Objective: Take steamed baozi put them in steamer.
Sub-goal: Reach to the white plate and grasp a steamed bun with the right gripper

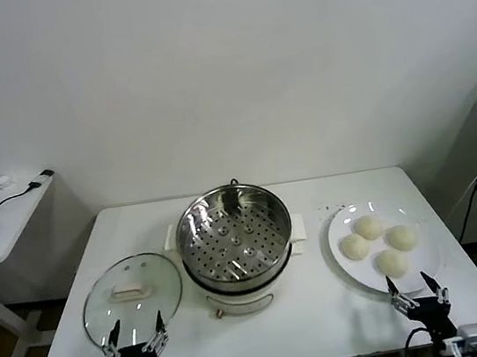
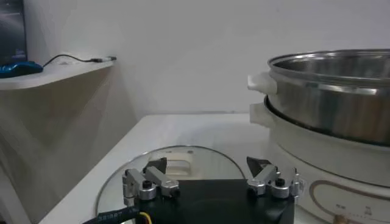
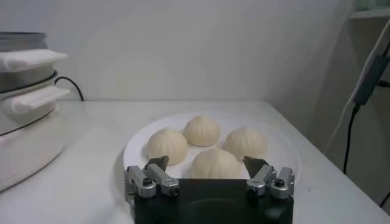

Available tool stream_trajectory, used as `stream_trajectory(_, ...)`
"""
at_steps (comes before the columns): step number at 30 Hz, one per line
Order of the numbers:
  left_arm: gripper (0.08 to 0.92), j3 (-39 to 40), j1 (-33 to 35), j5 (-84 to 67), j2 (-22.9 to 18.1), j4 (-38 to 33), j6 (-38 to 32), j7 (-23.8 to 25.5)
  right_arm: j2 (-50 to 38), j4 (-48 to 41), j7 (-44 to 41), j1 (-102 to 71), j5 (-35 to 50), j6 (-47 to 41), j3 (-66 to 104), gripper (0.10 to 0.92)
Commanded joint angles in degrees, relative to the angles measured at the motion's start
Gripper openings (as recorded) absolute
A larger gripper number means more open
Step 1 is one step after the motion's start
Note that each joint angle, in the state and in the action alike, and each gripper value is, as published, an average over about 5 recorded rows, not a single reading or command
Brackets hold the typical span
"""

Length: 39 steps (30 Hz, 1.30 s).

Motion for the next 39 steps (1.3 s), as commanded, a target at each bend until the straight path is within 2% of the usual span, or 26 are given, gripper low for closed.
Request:
stream_trajectory(1,0.823,0.1,0.1,0.2,0.0,-0.1,0.0,-0.1,-9.7,-4.3,-0.4,19.4,2.2,-9.4,-1.7,0.823)
stream_trajectory(5,0.823,0.5,0.2,0.4,0.0,-0.2,-0.2,-0.1,-17.8,-13.5,-5.0,35.5,0.2,-11.3,-11.0,0.823)
stream_trajectory(8,0.823,0.7,0.2,0.3,0.0,-0.4,-0.3,-0.2,-24.9,-21.3,-13.6,48.7,-4.4,-11.0,-23.0,0.823)
stream_trajectory(12,0.823,0.9,0.4,0.4,0.1,-0.4,-0.5,-0.2,-34.5,-25.7,-30.9,62.0,-8.1,-9.6,-40.1,0.823)
stream_trajectory(15,0.823,1.1,0.5,0.6,0.2,-0.3,-0.8,-0.2,-40.1,-28.3,-47.4,72.4,-12.4,-4.4,-54.4,0.823)
stream_trajectory(19,0.823,1.4,0.8,0.8,0.2,-0.8,-0.8,-0.1,-41.8,-34.4,-63.7,89.3,-18.9,5.9,-74.4,0.823)
stream_trajectory(23,0.823,1.4,0.7,0.9,0.2,-0.7,-0.8,-0.1,-38.8,-41.6,-72.1,105.6,-21.5,11.5,-92.9,0.823)
stream_trajectory(26,0.823,1.4,0.7,1.1,0.1,-0.4,-0.9,-0.1,-35.0,-45.4,-74.6,113.6,-19.9,12.0,-102.8,0.823)
stream_trajectory(30,0.823,1.5,0.7,1.1,0.1,0.3,-1.2,-0.1,-29.8,-48.3,-74.2,115.6,-17.4,10.4,-109.8,0.823)
stream_trajectory(39,0.823,1.1,-0.4,1.1,-0.8,1.9,-1.5,-0.1,-18.8,-55.4,-67.2,106.6,-14.4,5.6,-106.6,0.823)
